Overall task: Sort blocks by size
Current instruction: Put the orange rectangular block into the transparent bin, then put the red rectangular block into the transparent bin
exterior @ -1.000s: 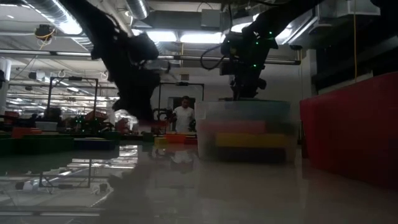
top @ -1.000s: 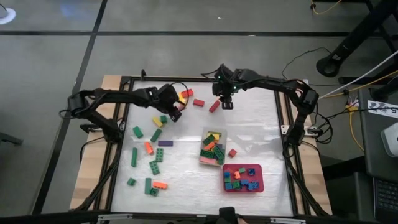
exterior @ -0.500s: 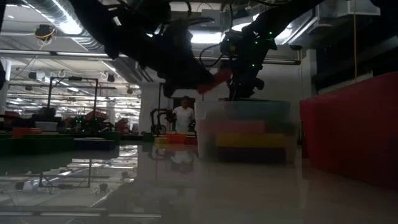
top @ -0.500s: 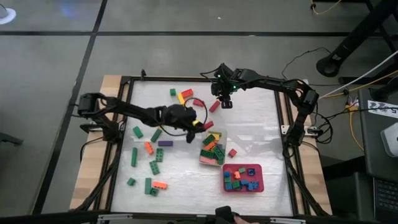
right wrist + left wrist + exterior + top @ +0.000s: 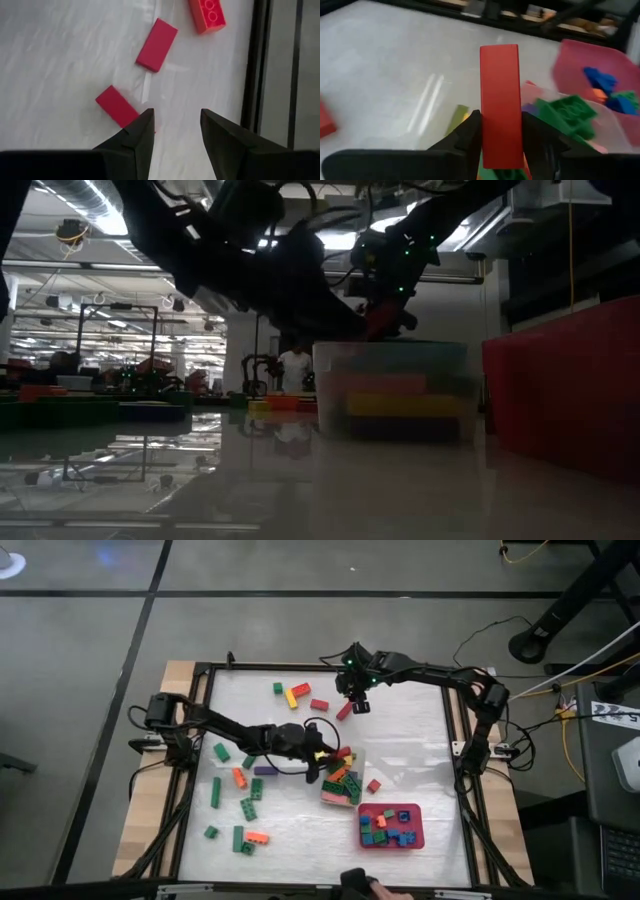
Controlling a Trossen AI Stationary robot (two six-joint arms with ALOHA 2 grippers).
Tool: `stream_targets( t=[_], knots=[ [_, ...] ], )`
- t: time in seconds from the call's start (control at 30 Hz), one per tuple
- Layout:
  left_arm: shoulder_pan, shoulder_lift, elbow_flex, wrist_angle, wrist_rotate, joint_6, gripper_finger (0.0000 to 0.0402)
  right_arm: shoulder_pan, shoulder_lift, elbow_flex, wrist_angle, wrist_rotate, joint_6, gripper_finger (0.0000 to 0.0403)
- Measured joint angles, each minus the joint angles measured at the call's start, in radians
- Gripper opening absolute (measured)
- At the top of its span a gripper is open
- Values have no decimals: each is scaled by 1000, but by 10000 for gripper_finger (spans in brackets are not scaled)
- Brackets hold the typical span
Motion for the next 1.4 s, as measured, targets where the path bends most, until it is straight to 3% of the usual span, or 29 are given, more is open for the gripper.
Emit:
stream_targets(
  t=[0.2,0.67,0.97,1.4],
  knots=[
    [4,2,0,-16,-145,-60,111,0,24,0,15,19,0,161],
    [-3,2,0,-29,-144,-122,111,1,36,-1,13,13,0,161],
    [-31,2,0,-68,-173,-66,114,1,36,-1,13,37,0,161],
    [-41,-7,0,-39,-189,-14,206,0,42,-1,13,29,0,161]
  ],
)
